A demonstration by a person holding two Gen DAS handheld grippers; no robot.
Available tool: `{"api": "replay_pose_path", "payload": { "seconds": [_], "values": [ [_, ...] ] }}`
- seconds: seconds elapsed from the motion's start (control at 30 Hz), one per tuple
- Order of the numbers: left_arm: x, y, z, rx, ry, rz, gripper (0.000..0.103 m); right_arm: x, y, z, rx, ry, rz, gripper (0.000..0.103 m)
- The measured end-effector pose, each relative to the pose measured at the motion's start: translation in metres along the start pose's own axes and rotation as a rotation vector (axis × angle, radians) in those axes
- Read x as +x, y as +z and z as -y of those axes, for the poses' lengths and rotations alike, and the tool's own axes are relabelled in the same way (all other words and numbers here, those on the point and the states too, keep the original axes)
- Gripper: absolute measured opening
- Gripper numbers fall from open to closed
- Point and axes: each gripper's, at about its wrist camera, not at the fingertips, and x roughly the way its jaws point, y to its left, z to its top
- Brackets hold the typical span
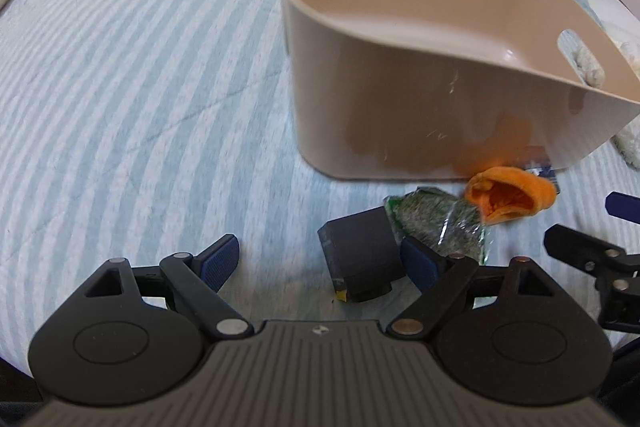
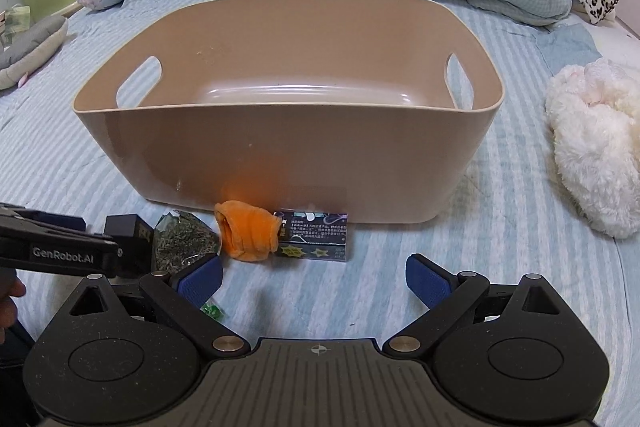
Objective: Organize objects
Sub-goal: 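Move both tools back down to the remaining items, then grasp the black charger with left tool while right tool grasps orange sock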
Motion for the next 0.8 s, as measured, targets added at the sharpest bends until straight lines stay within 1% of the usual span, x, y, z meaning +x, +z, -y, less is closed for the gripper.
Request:
{"api": "replay_pose_path", "payload": {
  "seconds": [0.13,0.23,0.3,0.37,0.53,0.6,0.73,0.77,0.8],
  "values": [
    [0.002,-0.002,-0.008,-0.024,-0.016,-0.001,0.088,0.004,0.002,-0.004,-0.002,-0.004,-0.002,0.099],
    [0.003,0.0,-0.011,-0.037,-0.027,-0.003,0.088,0.007,0.004,-0.009,-0.011,-0.001,0.002,0.097],
    [0.003,-0.001,-0.012,-0.035,-0.028,-0.006,0.087,0.01,0.006,-0.012,-0.015,0.004,0.005,0.094],
    [0.003,-0.001,-0.011,-0.029,-0.018,-0.011,0.083,0.014,0.007,-0.016,-0.019,0.006,0.001,0.092],
    [0.007,-0.006,-0.008,-0.002,-0.009,0.0,0.081,0.022,0.01,-0.018,-0.005,0.014,-0.01,0.086],
    [0.008,-0.007,-0.008,0.002,-0.001,0.003,0.079,0.025,0.011,-0.018,0.006,0.023,-0.019,0.081],
    [0.006,-0.007,-0.005,0.019,0.006,0.014,0.067,0.03,0.011,-0.021,-0.005,0.012,-0.026,0.074],
    [0.005,-0.007,-0.005,0.019,0.004,0.017,0.061,0.031,0.011,-0.023,-0.01,0.008,-0.027,0.068],
    [0.005,-0.006,-0.005,0.02,0.006,0.021,0.058,0.032,0.012,-0.024,-0.017,0.005,-0.027,0.061]
  ]
}}
